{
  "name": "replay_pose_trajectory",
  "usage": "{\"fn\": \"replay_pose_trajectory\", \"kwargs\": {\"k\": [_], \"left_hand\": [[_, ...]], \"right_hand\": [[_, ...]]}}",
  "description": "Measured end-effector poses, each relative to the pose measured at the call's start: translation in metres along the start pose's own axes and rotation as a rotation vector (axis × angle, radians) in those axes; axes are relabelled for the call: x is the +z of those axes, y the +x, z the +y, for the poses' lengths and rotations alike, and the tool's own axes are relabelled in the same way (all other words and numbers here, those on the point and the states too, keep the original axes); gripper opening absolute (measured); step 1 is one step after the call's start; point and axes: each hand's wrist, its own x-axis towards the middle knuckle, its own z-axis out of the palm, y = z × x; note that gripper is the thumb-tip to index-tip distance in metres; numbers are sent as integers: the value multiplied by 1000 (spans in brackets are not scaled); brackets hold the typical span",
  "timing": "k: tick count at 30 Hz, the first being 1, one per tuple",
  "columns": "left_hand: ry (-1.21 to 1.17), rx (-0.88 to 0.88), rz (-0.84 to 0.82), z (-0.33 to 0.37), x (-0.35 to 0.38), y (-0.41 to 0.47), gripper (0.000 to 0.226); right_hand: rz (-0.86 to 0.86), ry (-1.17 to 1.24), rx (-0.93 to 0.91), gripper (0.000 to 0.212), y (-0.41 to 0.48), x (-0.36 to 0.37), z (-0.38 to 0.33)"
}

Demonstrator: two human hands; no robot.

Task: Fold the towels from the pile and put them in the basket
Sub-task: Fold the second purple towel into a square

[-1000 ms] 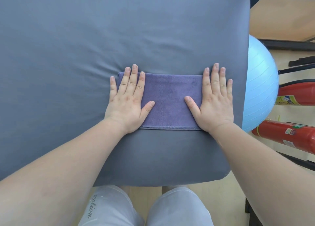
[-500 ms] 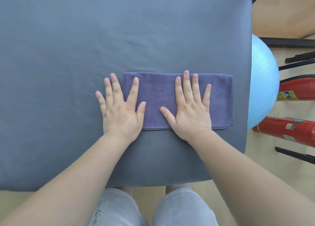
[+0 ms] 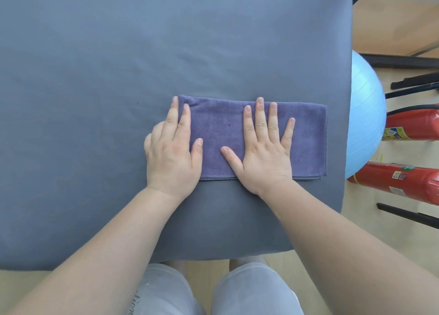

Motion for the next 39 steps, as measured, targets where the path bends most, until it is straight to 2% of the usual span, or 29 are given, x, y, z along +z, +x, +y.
{"fn": "replay_pose_trajectory", "kwargs": {"k": [5,7,12,16,18,21,22,25,27,30,33,35,39], "left_hand": [[-288,-29,-76,16,-24,2,73],[-340,-22,-81,30,-35,0,76],[-364,63,-120,87,-57,-4,81],[-260,165,-171,135,-44,-3,84],[-212,172,-220,157,-29,0,83],[-205,213,-311,181,4,6,79],[-213,234,-343,186,15,7,77],[-237,223,-381,188,39,7,65],[-243,221,-258,182,44,2,54],[-190,243,12,165,44,-7,42],[-52,239,135,150,42,-13,43],[46,212,111,148,41,-13,54],[265,188,-137,150,52,-7,79]], "right_hand": [[-39,20,-2,90,1,-3,0],[-51,113,-23,86,0,-8,5],[31,786,-34,74,-7,-27,30],[198,859,40,71,-22,-42,59],[221,1007,123,62,-27,-48,72],[135,1385,383,52,-25,-56,91],[114,1399,438,49,-25,-58,96],[116,1239,451,41,-24,-57,108],[104,1226,451,34,-23,-54,113],[87,1195,449,28,-22,-52,114],[101,1193,460,28,-23,-52,113],[101,1216,453,24,-25,-51,114],[101,1076,404,22,-32,-48,125]]}}
